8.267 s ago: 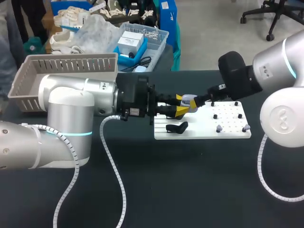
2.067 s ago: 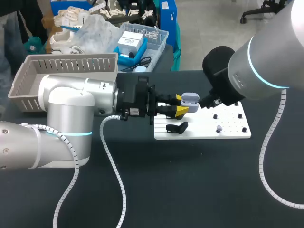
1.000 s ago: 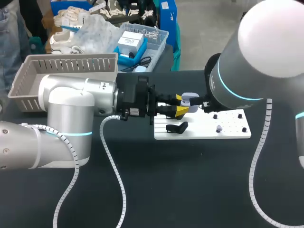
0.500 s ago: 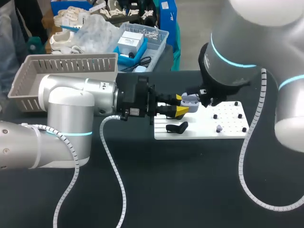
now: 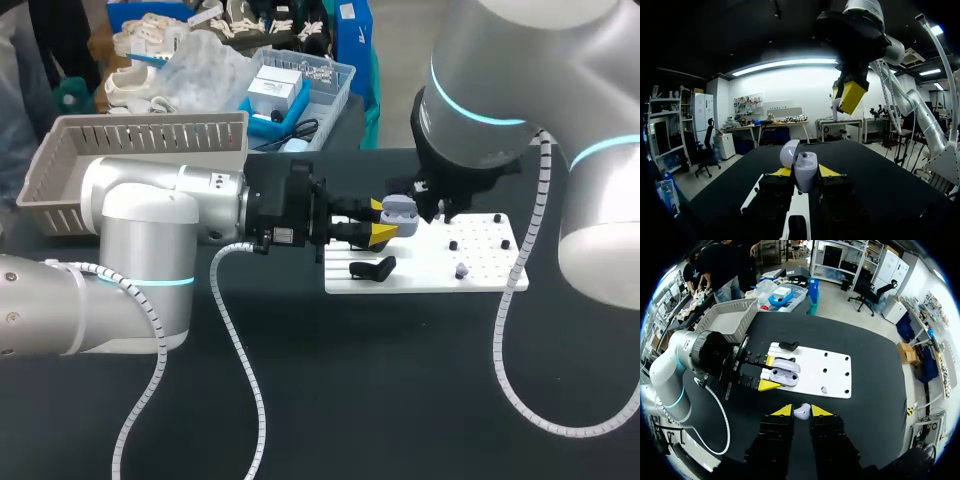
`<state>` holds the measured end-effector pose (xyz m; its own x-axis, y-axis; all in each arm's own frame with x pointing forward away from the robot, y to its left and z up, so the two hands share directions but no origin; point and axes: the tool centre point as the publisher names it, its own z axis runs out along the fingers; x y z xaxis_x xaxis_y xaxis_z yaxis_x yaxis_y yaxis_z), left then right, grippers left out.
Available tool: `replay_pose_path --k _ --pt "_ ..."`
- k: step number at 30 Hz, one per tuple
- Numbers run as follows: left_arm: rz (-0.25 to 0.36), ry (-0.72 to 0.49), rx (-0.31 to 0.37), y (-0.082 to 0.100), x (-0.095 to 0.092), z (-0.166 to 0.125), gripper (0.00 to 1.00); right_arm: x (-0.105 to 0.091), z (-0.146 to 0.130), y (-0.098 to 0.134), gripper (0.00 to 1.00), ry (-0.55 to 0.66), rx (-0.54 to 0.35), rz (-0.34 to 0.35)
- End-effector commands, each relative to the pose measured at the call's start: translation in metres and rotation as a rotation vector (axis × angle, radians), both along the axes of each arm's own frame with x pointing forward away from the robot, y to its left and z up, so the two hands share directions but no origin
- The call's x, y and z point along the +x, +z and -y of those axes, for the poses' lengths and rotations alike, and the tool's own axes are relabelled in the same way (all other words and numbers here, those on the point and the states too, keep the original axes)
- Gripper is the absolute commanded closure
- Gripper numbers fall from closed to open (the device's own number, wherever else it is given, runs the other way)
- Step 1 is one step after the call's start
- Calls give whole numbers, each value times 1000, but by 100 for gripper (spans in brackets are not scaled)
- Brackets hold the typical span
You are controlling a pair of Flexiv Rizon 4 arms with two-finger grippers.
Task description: Pick up each earbud case from the left stands, insert the matching earbuds, close the lid, and place the case in the box.
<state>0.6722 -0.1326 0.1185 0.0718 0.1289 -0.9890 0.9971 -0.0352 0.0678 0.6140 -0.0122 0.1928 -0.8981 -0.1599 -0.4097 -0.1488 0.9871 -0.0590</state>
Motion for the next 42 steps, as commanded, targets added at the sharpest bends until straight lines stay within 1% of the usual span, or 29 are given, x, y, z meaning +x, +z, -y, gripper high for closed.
replay_pose_path --k 1,5,6,11,19,26,37,42 --pt "1 1 -1 0 0 0 100 0 -3 0 100 -20 -1 2" --pt "1 1 -1 0 0 0 100 3 -9 1 100 -101 29 4" --pt "1 1 -1 0 0 0 100 3 -10 1 100 -127 37 -8" --pt "1 1 -1 0 0 0 100 9 -9 -6 100 -163 32 -20" --pt "1 1 -1 0 0 0 100 18 -15 -9 100 -180 11 -29" --pt "1 1 -1 0 0 0 100 25 -19 -9 100 -201 18 -26" --pt "1 1 -1 0 0 0 100 29 -24 -17 100 -196 21 -30" --pt "1 1 -1 0 0 0 100 29 -25 -17 100 -195 15 -17"
